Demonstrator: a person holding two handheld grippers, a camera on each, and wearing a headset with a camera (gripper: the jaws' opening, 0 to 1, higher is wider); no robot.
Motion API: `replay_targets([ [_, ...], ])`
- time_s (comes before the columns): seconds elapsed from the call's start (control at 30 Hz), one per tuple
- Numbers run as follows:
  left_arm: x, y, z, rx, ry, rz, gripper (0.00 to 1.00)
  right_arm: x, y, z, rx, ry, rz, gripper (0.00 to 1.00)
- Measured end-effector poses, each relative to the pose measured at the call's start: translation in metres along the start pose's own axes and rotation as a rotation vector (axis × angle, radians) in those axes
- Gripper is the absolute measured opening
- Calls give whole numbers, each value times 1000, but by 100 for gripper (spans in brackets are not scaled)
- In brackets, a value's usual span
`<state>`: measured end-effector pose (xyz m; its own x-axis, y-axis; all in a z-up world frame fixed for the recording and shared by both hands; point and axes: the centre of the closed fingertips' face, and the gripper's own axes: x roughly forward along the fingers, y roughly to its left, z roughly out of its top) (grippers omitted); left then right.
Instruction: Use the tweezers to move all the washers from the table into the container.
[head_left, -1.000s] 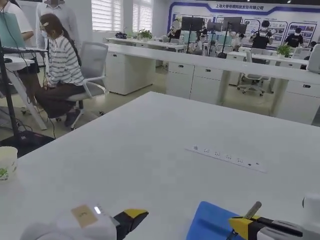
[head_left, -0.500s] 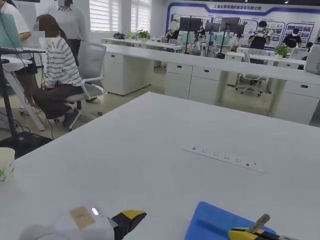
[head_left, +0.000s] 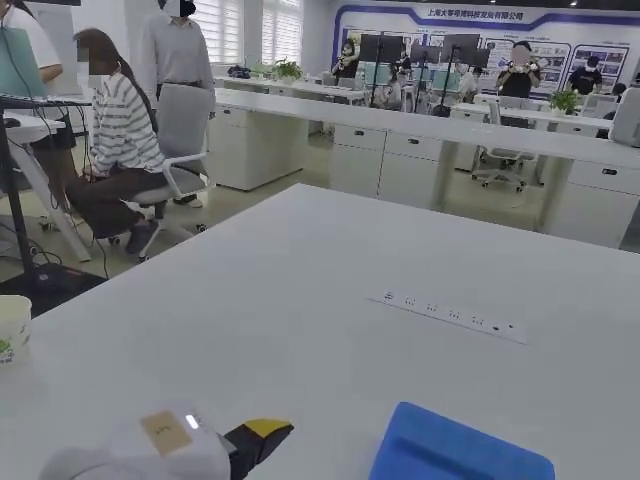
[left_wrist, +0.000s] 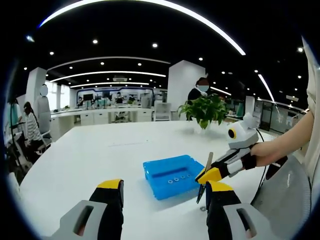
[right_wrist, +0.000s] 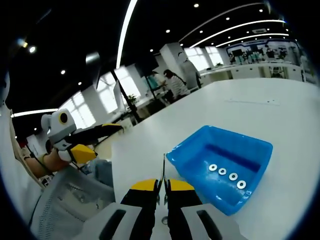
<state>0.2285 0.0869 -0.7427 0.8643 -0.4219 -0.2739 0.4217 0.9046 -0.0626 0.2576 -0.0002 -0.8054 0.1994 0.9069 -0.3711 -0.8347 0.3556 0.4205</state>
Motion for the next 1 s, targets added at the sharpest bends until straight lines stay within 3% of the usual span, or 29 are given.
replay_targets([
  [0.2,0,0,0,2,1,0,67,0,1,-16,-14,50,-7,4],
  [0.6,0,0,0,1,4,-3,66,-3,2,-23,-17,66,-15,4],
  [0.83,0,0,0,-1,0,-2,66,-2,7,-28,-89,106,-11,4],
  [1.0,0,0,0,0,0,-3,66,-1,13,-32,-227,163,11,4],
])
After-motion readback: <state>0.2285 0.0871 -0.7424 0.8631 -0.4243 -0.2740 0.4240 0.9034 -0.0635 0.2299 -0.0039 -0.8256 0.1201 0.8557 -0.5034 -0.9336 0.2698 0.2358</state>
